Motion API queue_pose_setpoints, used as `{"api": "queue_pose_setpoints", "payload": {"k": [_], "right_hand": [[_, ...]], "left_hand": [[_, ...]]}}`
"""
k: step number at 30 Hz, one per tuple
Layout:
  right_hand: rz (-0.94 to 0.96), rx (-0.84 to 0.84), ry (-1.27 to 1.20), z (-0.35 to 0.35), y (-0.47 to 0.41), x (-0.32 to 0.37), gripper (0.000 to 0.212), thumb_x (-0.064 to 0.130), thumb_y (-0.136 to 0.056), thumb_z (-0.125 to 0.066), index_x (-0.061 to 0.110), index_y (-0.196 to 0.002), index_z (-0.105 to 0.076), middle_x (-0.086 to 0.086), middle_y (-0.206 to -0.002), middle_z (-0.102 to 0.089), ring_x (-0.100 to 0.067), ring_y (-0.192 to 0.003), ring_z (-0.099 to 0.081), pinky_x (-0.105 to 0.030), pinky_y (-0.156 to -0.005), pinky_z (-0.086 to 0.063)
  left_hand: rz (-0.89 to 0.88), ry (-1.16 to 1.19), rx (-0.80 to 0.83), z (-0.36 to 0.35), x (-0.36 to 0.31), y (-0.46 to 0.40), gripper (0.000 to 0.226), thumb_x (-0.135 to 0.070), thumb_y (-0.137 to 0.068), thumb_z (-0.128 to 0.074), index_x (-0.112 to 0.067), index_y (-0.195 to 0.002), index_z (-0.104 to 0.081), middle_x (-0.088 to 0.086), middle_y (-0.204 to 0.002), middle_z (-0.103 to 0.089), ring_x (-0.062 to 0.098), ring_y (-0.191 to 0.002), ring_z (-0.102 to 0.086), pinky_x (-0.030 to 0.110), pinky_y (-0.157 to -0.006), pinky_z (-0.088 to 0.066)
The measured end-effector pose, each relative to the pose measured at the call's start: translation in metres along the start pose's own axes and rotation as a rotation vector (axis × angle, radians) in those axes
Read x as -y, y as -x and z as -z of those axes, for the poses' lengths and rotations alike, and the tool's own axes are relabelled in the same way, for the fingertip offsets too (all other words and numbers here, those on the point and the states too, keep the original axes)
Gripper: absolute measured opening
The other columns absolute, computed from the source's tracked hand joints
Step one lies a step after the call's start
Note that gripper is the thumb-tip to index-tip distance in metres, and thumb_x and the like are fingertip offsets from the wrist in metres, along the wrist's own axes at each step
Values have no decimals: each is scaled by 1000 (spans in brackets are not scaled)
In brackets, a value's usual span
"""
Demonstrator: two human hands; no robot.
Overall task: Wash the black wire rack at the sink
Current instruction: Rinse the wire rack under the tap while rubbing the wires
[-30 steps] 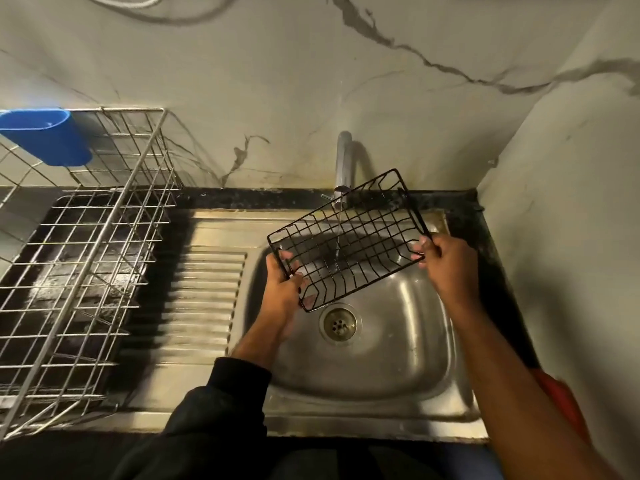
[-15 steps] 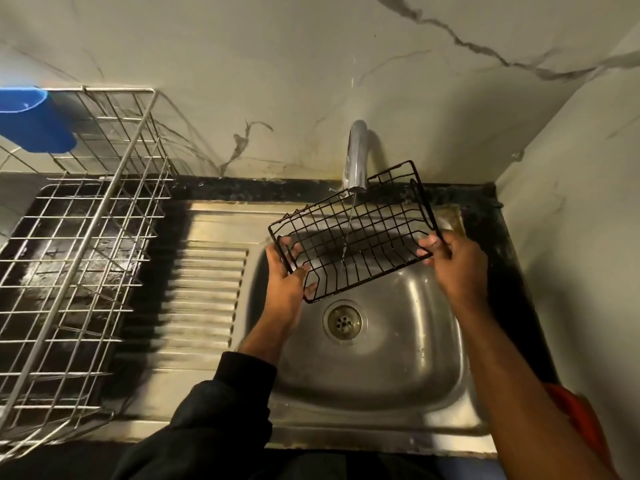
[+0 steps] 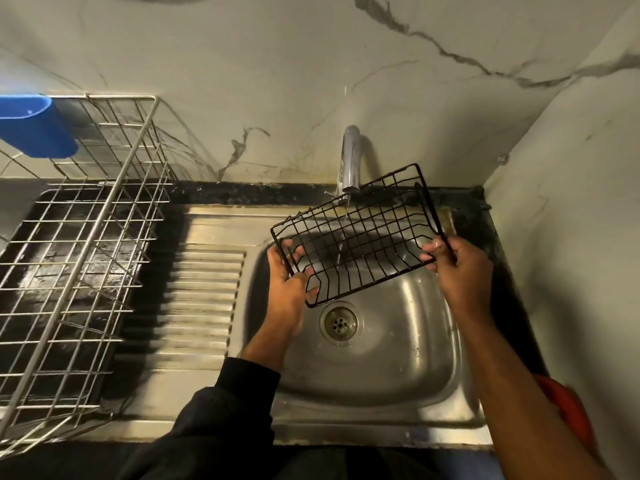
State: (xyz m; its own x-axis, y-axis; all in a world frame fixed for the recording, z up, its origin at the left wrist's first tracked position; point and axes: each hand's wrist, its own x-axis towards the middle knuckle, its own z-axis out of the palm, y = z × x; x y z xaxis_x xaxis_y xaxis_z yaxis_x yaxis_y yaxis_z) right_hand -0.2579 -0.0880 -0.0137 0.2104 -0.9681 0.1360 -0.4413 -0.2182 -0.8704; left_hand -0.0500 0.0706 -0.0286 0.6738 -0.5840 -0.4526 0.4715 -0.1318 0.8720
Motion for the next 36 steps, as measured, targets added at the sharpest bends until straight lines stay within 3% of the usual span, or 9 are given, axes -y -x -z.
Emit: {"api": "queue_pose_setpoints", "payload": {"k": [3, 10, 13, 16, 20, 24, 27, 30, 36], "right_hand": [[2, 42, -14, -5, 5, 7, 18, 17, -102, -54, 18, -96, -72, 4, -90, -74, -9, -82, -74, -30, -74, -62], [-25, 144, -116, -17, 14, 26, 21, 16, -103, -53, 5, -105, -70, -3, -96, -74, -9, -85, -73, -15, -67, -57], [-98, 179, -194, -20, 17, 32, 23, 14, -103, -51, 2, -114, -66, -5, -103, -73, -5, -87, -70, -10, -63, -53], [-177, 186, -315, -27, 26, 25, 24, 8, -103, -49, 2, -123, -62, -5, -109, -72, -8, -93, -70, -12, -67, -55], [-270, 237, -407, -38, 34, 5, 28, 2, -100, -53, 12, -125, -59, -3, -118, -69, -13, -105, -69, -25, -86, -56], [-291, 267, -358, -50, 26, -1, 33, 1, -92, -64, 18, -119, -59, -5, -118, -66, -16, -114, -64, -32, -95, -53], [-297, 282, -321, -59, 17, -2, 40, 3, -92, -66, 24, -125, -57, 3, -116, -65, -16, -115, -63, -32, -95, -53], [-268, 293, -224, -65, 11, 1, 45, 4, -94, -63, 20, -135, -52, 0, -126, -63, -16, -115, -62, -24, -84, -50], [-90, 243, 117, -81, 12, 0, 49, 16, -95, -64, 14, -141, -46, -9, -133, -60, -28, -116, -62, -29, -85, -46]], "left_hand": [[-30, -27, -53, 8, -4, 6, 63, 5, -100, -45, -42, -141, -43, -8, -143, -56, 21, -122, -59, 52, -93, -54], [-117, -17, -102, 31, -11, 17, 68, 9, -97, -43, -51, -127, -42, -9, -138, -58, 19, -117, -60, 43, -81, -54], [-135, 20, -81, 38, -12, 20, 69, 10, -95, -42, -56, -115, -47, -7, -136, -58, 16, -100, -58, 35, -67, -50], [-140, -2, -86, 44, -7, 23, 65, 10, -94, -42, -52, -100, -58, -5, -133, -60, 17, -97, -54, 34, -64, -48], [-99, 6, -90, 47, 0, 29, 44, 12, -94, -48, -29, -82, -59, -15, -114, -66, 18, -106, -57, 39, -69, -44], [-12, 82, -16, 50, 3, 36, 38, 13, -93, -56, -23, -80, -54, -29, -76, -68, 11, -88, -56, 33, -63, -38], [45, 103, 36, 54, 8, 37, 39, 12, -93, -58, -20, -74, -50, -27, -77, -70, 10, -89, -58, 38, -69, -40], [73, 114, 46, 56, 8, 35, 39, 16, -91, -56, -19, -74, -55, -24, -79, -71, 10, -86, -58, 43, -75, -43], [149, 213, -140, 59, 8, 21, 53, 20, -89, -45, -26, -90, -69, -12, -66, -52, 8, -60, -42, 41, -63, -41]]}}
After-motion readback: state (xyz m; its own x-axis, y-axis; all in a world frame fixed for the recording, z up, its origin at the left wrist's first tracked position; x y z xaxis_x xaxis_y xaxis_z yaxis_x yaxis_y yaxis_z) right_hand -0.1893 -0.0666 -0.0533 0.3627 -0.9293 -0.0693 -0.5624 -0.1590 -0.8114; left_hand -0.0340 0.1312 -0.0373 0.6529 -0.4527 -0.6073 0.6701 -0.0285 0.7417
